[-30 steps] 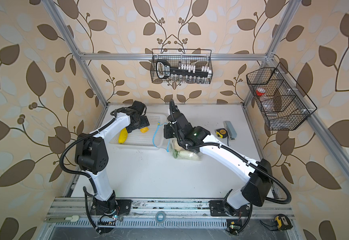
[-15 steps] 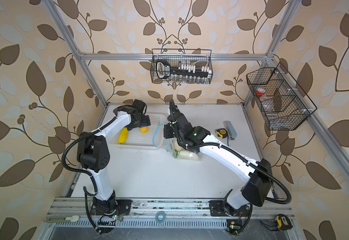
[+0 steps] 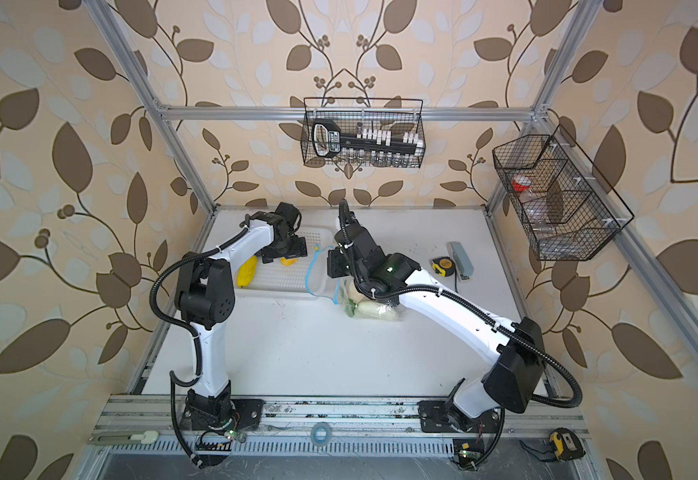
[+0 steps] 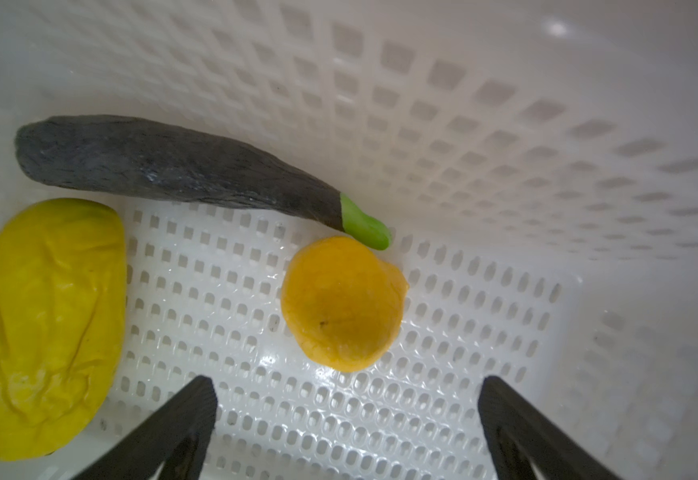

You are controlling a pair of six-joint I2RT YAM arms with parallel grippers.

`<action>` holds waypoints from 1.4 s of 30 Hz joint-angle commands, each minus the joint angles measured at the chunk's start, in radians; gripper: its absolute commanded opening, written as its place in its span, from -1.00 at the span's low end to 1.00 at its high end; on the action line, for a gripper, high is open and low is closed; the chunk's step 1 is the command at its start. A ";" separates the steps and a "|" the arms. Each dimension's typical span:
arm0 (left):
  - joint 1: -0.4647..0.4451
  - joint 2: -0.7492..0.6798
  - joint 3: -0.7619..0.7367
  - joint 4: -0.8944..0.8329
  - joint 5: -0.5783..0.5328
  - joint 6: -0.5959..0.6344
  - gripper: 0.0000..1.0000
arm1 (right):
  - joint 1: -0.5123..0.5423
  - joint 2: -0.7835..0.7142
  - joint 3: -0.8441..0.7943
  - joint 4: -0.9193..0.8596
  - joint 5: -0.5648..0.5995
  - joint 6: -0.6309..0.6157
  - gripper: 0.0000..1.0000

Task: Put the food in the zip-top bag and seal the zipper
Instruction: 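Lower the left gripper into the basket and grasp the yellow lemon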

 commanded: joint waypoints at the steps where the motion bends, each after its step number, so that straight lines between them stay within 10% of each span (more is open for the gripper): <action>1: 0.014 0.024 0.061 -0.043 0.012 0.014 0.95 | 0.000 -0.022 -0.018 0.014 -0.007 -0.004 -1.00; 42: 0.039 0.150 0.153 -0.069 0.036 0.013 0.06 | -0.011 -0.023 -0.004 0.008 -0.023 -0.005 -1.00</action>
